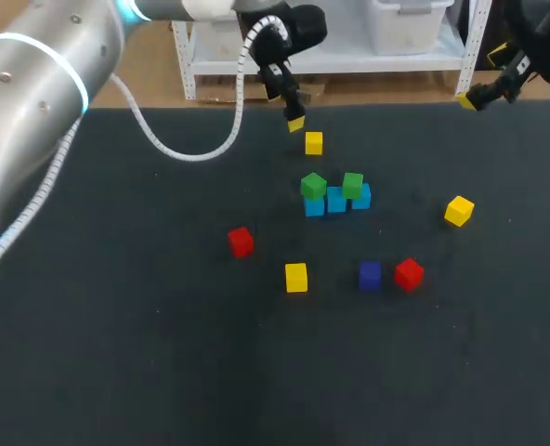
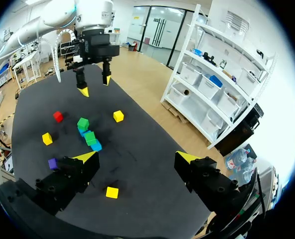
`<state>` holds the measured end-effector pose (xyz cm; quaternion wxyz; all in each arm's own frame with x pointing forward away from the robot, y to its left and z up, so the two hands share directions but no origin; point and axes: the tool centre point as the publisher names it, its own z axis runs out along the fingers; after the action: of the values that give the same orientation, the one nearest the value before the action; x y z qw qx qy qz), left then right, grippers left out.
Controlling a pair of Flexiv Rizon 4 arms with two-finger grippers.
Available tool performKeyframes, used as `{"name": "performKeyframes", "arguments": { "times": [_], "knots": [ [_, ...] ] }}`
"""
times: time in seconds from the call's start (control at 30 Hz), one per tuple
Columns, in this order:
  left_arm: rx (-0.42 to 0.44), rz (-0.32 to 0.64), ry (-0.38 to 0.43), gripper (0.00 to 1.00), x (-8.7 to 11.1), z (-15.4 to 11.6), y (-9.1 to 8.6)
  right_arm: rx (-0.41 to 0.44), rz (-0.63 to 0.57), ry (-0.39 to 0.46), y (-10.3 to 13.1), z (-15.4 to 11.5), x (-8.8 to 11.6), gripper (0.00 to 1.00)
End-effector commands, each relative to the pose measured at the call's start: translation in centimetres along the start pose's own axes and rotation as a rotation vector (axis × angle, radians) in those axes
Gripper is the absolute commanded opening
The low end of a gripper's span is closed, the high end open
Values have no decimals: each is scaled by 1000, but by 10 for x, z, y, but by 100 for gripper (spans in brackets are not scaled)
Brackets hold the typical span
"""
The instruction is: Place the blue cubes, place green cubes on the blue cubes, place the yellow cubes on the green cubes, then place the red cubes on the yellow cubes, and place purple cube on the red cubes.
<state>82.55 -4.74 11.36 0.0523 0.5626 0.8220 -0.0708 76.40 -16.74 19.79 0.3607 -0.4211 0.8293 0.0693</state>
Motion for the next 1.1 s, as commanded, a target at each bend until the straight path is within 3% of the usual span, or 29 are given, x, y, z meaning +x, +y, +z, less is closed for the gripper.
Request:
{"name": "performKeyframes", "arguments": {
  "times": [0.03, 0.2, 0.33, 0.63, 0.77, 0.9, 1.1],
  "knots": [
    [-47, 17, -25, 100, 10, 1, -26, 0, 0, 0, 0, 0, 0, 100],
    [-35, 33, -13, 100, 8, 13, -50, 0, 0, 0, 0, 0, 0, 100],
    [-77, 31, -15, 100, 10, 21, -69, 0, 0, 0, 0, 0, 0, 100],
    [-85, -14, -29, 100, 25, 42, -87, 0, 0, 0, 0, 0, 0, 100],
    [-129, 33, 3, 100, 22, 50, -101, 0, 0, 0, 0, 0, 0, 100],
    [-117, 48, 5, 100, 20, 64, -116, 0, 0, 0, 0, 0, 0, 100],
    [-127, 10, 6, 100, 19, 78, -110, 0, 0, 0, 0, 0, 0, 100]
  ]
}}
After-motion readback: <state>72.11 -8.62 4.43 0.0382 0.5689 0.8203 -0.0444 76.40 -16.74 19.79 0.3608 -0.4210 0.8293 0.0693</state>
